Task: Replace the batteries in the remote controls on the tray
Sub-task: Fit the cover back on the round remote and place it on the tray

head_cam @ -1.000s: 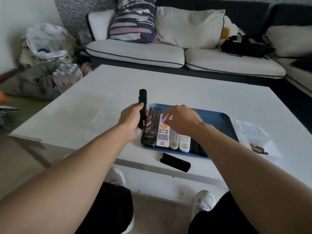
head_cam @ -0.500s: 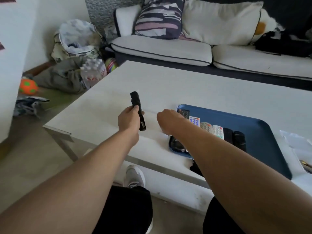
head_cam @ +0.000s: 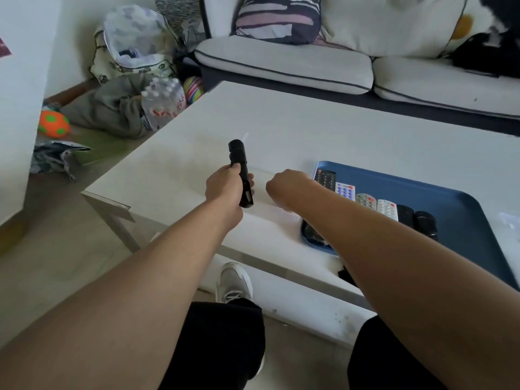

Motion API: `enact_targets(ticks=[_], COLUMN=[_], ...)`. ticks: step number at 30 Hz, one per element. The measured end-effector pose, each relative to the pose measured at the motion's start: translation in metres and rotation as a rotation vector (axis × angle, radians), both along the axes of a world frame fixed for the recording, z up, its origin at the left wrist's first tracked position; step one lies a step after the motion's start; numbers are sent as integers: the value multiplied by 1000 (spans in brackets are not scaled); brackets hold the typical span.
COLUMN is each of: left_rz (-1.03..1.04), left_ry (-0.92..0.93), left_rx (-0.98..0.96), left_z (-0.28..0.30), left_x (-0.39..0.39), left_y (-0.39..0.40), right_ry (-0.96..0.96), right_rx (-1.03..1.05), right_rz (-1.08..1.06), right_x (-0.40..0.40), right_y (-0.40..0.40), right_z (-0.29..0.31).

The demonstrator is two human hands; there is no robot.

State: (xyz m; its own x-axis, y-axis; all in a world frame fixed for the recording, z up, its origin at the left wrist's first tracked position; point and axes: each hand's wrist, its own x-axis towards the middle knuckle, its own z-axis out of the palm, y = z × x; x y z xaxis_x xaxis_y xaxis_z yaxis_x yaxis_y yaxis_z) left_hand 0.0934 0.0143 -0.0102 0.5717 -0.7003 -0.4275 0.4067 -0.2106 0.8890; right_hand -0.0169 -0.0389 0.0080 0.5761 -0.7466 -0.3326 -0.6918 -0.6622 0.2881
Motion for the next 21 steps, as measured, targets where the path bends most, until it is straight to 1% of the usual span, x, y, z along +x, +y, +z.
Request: enact_targets(ticks=[6,11,15,19,21], left_rz=[-21,-34,-48,-58,-75], left_ry=[0,-5,-2,-12,-17], left_rx=[0,-1,-9,-21,-27], left_z=[0,2,1,1,0], left_x=[-1,0,1,2,2], left_y=[2,5,6,5,5], right_ry=[-43,-34,-88,-272,-447], right_rx=[201,106,58,82,151], right_rz=[-10,-10,7,61,0], right_x=[-15,-4,-1,-13,-20], right_y=[-9,-6,-7,-18,-23], right_z=[11,3,1,-6,-1])
